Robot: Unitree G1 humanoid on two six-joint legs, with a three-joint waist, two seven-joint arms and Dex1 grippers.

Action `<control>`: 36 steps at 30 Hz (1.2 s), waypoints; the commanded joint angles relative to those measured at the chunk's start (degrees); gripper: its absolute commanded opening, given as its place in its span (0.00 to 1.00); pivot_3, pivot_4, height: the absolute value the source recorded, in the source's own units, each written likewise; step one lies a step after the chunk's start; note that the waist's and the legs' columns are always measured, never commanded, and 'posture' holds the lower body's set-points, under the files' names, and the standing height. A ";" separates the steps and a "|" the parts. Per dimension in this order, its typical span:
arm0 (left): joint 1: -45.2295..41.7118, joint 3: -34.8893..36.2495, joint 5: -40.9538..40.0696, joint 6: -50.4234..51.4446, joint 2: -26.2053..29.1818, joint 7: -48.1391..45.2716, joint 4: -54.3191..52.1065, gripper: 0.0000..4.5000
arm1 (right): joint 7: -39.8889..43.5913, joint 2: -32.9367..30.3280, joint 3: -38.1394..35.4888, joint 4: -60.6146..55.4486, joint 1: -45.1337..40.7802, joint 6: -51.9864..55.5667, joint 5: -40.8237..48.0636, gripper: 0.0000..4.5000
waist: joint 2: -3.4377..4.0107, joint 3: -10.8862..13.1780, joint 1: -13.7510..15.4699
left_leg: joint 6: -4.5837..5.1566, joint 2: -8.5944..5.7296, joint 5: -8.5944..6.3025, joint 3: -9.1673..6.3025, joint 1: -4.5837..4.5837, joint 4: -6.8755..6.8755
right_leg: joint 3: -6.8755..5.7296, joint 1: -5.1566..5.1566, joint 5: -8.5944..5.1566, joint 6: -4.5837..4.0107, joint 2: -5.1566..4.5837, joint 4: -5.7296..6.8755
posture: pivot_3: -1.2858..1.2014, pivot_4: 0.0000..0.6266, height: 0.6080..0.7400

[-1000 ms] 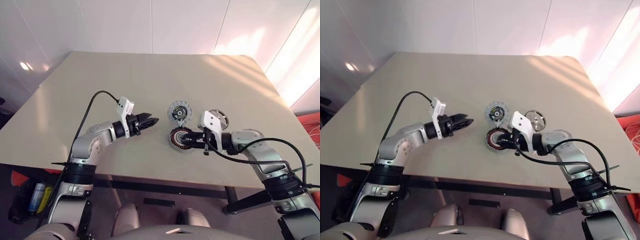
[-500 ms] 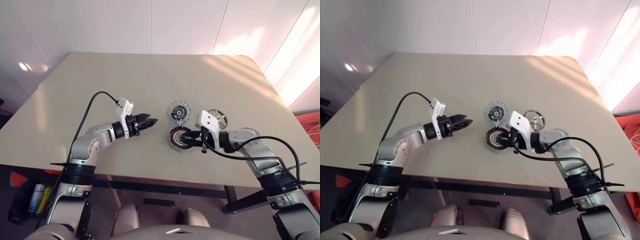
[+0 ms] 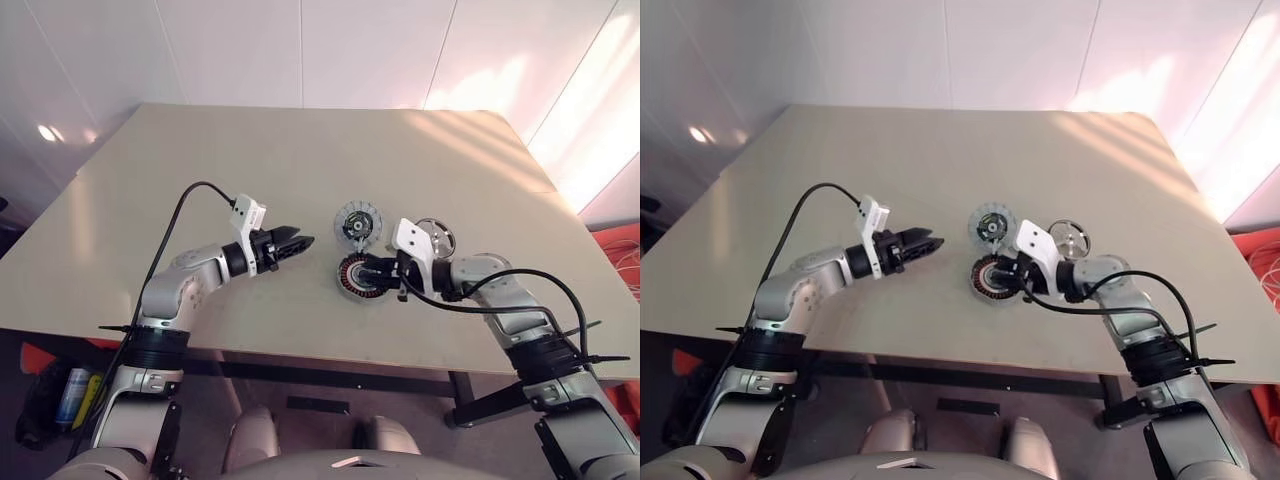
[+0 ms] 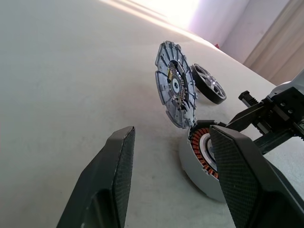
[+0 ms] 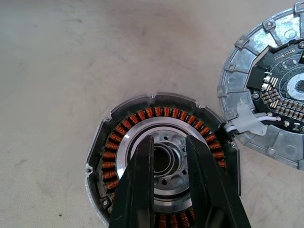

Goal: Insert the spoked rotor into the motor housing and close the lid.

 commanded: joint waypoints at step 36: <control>-1.91 -0.71 0.16 -2.75 0.83 -0.37 0.74 0.59 | 0.56 0.22 -0.83 -4.24 1.51 0.93 1.41 0.25 | -0.01 -0.01 0.03 | -0.01 0.01 0.01 -0.01 0.06 0.03 | 0.00 0.07 0.00 0.00 0.01 0.04 | 0.52 0.00 1.00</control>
